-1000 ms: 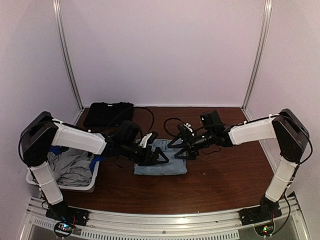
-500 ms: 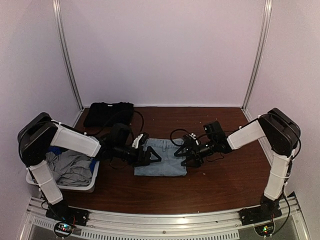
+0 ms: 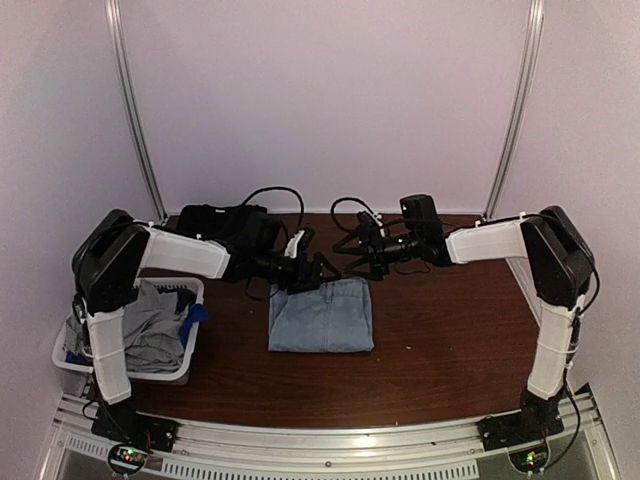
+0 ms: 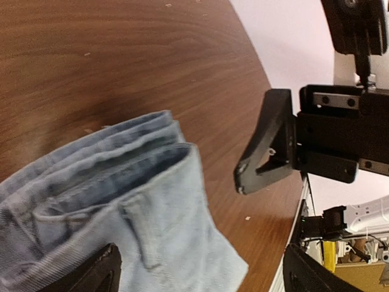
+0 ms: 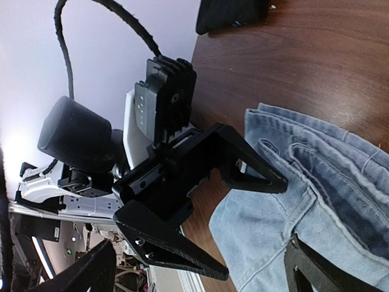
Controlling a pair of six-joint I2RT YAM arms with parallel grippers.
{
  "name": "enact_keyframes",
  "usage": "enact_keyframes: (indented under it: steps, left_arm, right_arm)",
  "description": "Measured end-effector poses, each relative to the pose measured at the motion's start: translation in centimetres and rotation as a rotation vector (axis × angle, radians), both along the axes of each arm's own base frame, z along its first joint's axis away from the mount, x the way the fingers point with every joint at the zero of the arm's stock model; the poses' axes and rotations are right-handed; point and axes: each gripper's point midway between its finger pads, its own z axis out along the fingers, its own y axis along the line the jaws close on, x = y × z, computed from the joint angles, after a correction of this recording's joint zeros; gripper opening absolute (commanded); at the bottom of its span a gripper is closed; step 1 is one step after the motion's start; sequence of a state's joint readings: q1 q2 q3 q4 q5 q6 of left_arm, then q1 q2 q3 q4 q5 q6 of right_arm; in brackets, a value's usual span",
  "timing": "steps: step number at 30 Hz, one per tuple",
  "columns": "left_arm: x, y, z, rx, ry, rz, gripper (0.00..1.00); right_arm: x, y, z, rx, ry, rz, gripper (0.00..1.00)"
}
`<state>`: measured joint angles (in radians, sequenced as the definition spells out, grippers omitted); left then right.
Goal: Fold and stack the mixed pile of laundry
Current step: Smooth out the square-folded skirt at the center of the board.
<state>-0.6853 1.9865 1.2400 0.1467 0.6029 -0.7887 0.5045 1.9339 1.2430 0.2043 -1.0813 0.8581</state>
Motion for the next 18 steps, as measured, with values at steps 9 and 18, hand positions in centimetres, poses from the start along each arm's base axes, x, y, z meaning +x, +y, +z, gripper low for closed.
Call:
enact_keyframes:
  steps: [9, 18]
  left_arm:
    - [3.7, 2.9, -4.6, 0.055, 0.065, 0.098, 0.95]
    - [5.0, 7.9, -2.5, 0.194, 0.046, 0.185, 0.98]
  right_arm:
    - [2.9, -0.3, -9.4, -0.061, 0.152, -0.067, 0.93]
    - [4.5, -4.6, -10.4, -0.182, 0.088, -0.115, 0.9]
